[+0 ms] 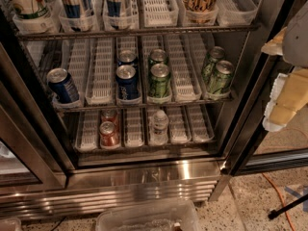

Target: Pick pepsi can from middle shelf of fridge

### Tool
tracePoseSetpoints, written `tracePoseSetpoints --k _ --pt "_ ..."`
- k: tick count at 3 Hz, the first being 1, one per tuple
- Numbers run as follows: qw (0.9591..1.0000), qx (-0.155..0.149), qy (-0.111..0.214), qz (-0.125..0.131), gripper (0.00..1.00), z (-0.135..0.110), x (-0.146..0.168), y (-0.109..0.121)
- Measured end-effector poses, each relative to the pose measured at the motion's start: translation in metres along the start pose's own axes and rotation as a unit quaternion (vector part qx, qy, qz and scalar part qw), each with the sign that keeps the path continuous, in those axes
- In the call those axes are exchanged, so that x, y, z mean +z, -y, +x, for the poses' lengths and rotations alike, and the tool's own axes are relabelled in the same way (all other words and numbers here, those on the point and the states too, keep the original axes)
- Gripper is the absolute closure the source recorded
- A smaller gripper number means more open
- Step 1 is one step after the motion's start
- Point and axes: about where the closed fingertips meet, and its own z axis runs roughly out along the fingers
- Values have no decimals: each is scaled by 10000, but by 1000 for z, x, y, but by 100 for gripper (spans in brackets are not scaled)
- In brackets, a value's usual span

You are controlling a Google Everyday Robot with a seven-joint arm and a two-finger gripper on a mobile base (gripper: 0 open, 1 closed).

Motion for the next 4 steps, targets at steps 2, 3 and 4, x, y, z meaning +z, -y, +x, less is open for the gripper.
tracePoseSetpoints --k 2,3,4 --pt "9999 -14 102 -24 0 -10 8 -7" --pt "9990 3 428 -121 0 -29 24 -26" --pt "9926 173 1147 -364 0 -76 60 -67"
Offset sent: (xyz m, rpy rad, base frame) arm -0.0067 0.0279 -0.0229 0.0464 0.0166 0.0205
